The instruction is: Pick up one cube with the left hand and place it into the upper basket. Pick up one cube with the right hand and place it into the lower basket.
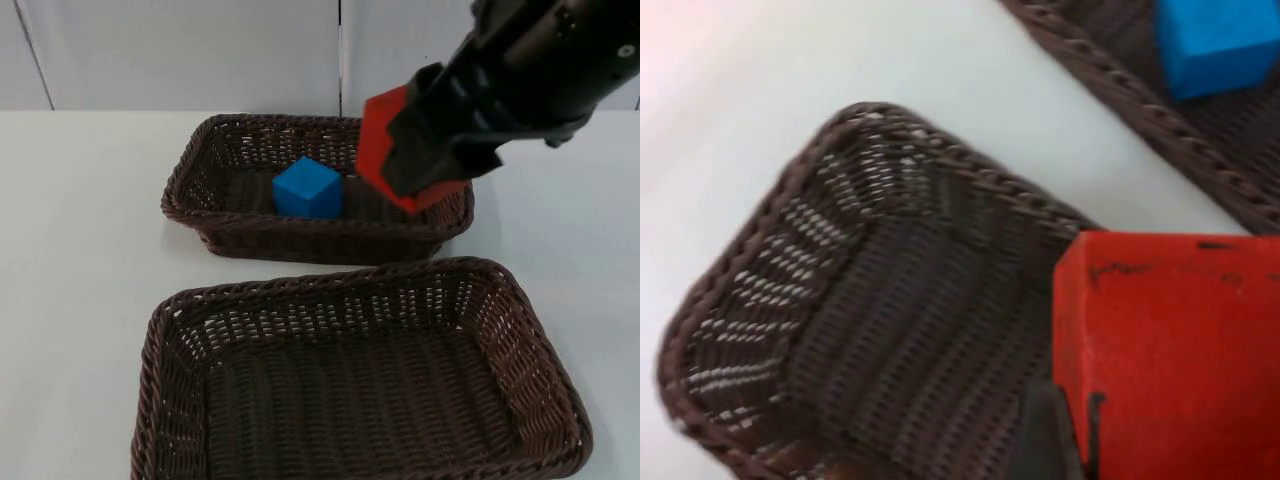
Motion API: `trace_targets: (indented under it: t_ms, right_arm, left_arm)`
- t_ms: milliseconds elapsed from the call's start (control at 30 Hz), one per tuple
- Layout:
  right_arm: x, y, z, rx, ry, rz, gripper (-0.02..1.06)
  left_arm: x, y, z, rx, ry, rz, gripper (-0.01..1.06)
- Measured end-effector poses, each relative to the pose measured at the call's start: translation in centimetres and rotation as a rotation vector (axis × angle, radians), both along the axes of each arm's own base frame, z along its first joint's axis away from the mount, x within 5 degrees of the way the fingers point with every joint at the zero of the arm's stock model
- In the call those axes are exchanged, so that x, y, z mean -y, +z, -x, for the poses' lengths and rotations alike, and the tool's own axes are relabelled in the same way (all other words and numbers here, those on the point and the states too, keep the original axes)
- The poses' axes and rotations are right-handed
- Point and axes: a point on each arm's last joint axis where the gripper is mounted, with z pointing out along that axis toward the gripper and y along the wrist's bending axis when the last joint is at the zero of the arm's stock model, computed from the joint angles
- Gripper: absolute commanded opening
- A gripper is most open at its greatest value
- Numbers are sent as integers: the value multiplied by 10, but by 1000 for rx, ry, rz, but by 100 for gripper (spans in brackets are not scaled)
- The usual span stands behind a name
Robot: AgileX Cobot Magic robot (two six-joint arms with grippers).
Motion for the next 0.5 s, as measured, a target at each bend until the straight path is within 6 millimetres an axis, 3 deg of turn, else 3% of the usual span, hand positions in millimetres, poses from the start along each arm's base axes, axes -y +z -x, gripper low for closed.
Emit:
trace_targets:
  t_ms: [300, 500]
  right_arm:
    - [-9, 0, 9, -1, 37, -1, 0]
    - [-12, -11, 6, -24, 37, 23, 0]
  left_arm:
    - [0, 0, 0, 0, 0, 0, 83]
    - [0, 0, 0, 0, 0, 0, 83]
